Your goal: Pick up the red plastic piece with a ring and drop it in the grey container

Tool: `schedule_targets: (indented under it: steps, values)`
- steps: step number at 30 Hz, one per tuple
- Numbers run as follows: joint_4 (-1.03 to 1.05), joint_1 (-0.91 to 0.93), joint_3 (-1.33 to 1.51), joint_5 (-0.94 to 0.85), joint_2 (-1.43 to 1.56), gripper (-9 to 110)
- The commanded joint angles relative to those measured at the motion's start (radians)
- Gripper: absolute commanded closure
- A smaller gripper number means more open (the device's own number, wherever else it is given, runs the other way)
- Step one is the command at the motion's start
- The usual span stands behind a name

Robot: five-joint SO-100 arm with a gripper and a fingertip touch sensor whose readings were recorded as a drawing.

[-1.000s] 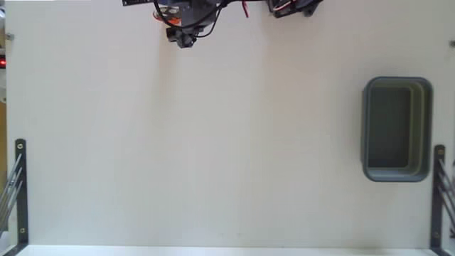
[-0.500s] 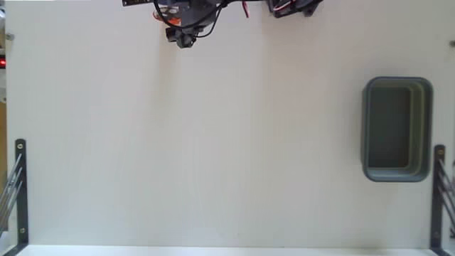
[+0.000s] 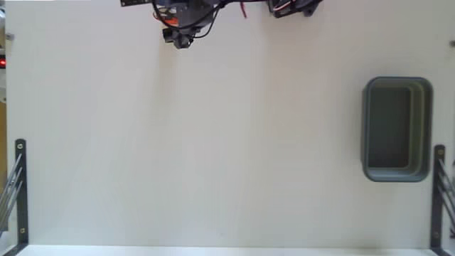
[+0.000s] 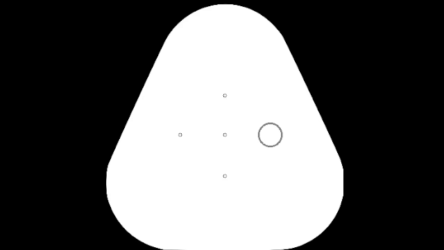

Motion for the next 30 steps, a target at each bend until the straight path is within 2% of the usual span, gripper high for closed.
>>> schedule_targets:
  steps: [1, 30]
  values:
    - [-0.027, 0.023, 0.009, 0.005, 0.037, -9]
    - [-0.166, 0.023, 0.175, 0.005, 0.065, -9]
